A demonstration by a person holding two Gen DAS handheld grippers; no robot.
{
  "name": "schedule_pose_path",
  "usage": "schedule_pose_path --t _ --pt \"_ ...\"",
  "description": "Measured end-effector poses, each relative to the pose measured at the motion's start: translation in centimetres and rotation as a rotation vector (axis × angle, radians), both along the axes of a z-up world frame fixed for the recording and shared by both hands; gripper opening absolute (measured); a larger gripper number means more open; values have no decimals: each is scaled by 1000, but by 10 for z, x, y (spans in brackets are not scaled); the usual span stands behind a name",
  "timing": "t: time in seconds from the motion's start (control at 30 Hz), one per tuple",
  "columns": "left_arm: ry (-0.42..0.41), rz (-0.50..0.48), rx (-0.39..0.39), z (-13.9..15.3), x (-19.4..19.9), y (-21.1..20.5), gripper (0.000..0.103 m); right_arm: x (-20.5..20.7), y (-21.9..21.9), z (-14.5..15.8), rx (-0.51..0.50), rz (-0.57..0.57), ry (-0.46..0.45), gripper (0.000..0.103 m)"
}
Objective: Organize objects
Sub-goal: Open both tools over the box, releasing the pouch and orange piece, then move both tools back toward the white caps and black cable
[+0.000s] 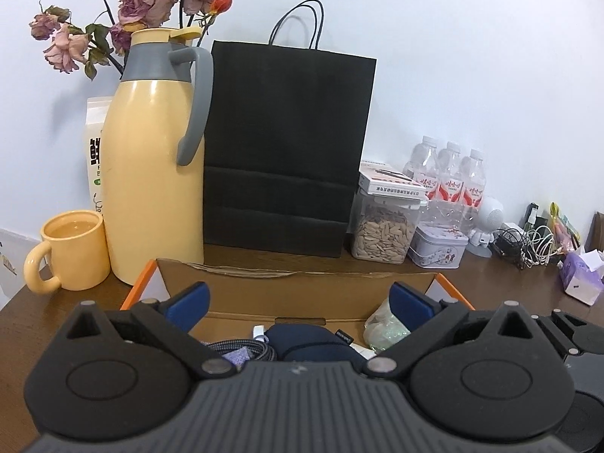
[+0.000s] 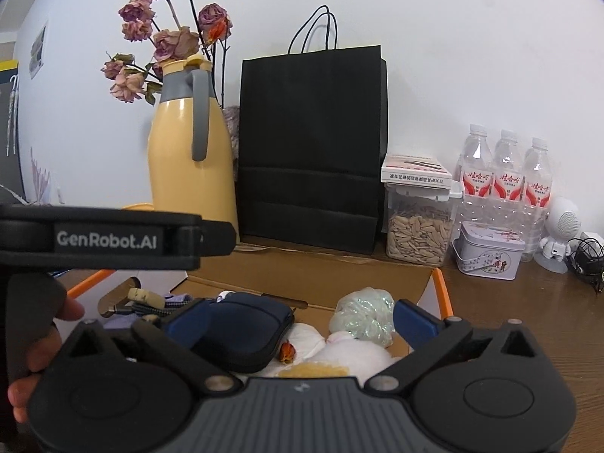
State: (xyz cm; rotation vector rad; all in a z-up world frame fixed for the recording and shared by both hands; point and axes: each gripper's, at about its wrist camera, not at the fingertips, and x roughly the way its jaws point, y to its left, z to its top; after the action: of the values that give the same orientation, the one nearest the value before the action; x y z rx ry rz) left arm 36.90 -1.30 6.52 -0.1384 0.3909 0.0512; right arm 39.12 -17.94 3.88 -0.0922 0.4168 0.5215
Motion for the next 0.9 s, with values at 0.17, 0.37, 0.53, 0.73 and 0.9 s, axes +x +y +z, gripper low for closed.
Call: schedule_pose_path --t 0.17,0.37,0.53,0.73,0.9 --pt "-18 4 -13 0 -10 3 103 -8 -3 3 -1 -7 -16 103" --pt "-49 10 -14 3 -27 6 103 -25 -6 7 -5 -18 -43 103" --pt "-66 10 -23 6 -44 9 103 -41 -8 8 -4 -42 -68 103" --pt "-57 4 -25 6 -64 12 103 -63 -10 7 -10 -54 -71 103" --pt "-45 12 -38 4 -87 19 103 -81 -12 6 2 -60 -58 103"
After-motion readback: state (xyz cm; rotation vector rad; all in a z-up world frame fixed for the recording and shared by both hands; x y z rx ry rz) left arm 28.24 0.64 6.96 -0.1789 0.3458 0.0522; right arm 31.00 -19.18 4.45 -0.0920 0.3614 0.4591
